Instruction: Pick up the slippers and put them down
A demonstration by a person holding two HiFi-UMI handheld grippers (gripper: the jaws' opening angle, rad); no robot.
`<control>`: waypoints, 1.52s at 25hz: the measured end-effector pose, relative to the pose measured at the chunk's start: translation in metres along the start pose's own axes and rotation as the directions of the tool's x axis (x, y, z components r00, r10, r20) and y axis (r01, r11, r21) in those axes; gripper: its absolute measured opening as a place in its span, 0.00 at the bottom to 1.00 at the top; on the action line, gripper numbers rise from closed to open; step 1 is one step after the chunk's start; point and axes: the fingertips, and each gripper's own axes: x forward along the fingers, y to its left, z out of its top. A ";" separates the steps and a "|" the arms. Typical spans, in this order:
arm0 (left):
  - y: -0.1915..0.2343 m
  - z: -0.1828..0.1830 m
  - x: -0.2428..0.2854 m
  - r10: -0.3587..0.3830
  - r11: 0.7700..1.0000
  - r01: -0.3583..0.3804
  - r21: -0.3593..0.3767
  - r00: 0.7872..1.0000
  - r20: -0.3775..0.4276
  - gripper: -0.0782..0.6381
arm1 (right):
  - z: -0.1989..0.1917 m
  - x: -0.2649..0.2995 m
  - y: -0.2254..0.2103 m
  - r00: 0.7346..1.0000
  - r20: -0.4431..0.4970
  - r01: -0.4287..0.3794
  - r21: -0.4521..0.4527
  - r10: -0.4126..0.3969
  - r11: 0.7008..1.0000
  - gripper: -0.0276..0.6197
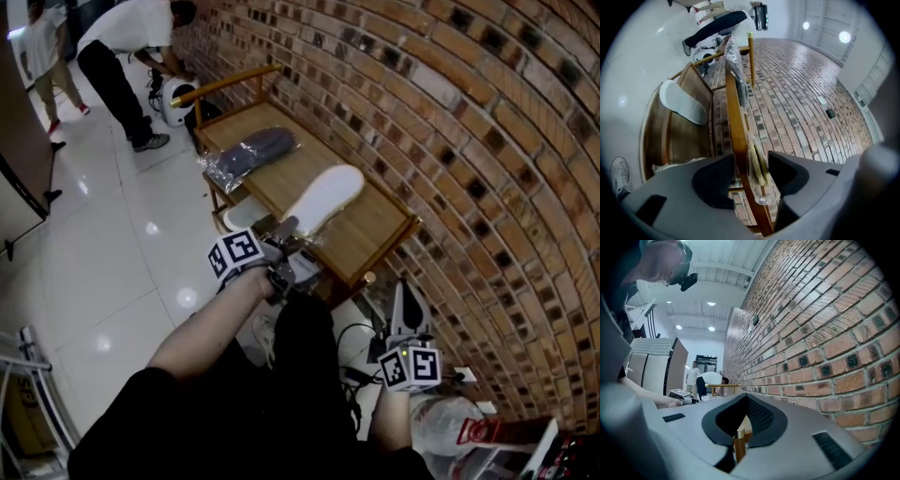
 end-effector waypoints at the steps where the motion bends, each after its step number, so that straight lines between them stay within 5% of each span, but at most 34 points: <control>1: 0.001 0.000 0.000 0.007 1.000 -0.007 -0.006 1.000 0.003 0.38 | -0.001 -0.001 -0.001 1.000 -0.003 0.002 0.000 -0.002 1.000 0.06; 7: -0.002 -0.002 -0.007 0.009 1.000 -0.009 -0.029 1.000 0.003 0.34 | -0.002 -0.001 -0.001 1.000 -0.007 0.003 0.004 -0.003 1.000 0.06; 10: -0.011 0.000 -0.013 -0.024 0.999 0.025 -0.044 1.000 0.015 0.20 | -0.001 -0.001 0.005 1.000 -0.002 -0.010 0.006 0.010 1.000 0.06; 16: -0.014 0.002 -0.034 -0.062 0.994 0.066 -0.085 0.997 0.047 0.19 | 0.007 -0.003 0.016 0.999 0.024 -0.040 -0.002 0.040 0.999 0.06; 24: -0.034 0.024 -0.088 -0.137 0.989 0.143 -0.043 0.982 0.128 0.19 | 0.013 0.010 0.048 0.991 0.035 -0.132 -0.017 0.132 0.991 0.06; 32: -0.054 0.067 -0.158 -0.251 0.965 0.262 -0.003 0.928 0.277 0.19 | 0.018 0.040 0.118 0.950 0.038 -0.308 -0.035 0.309 0.951 0.06; 38: -0.060 0.122 -0.232 -0.312 0.947 0.313 0.079 0.828 0.467 0.19 | 0.023 0.055 0.182 0.895 0.046 -0.441 -0.047 0.443 0.896 0.06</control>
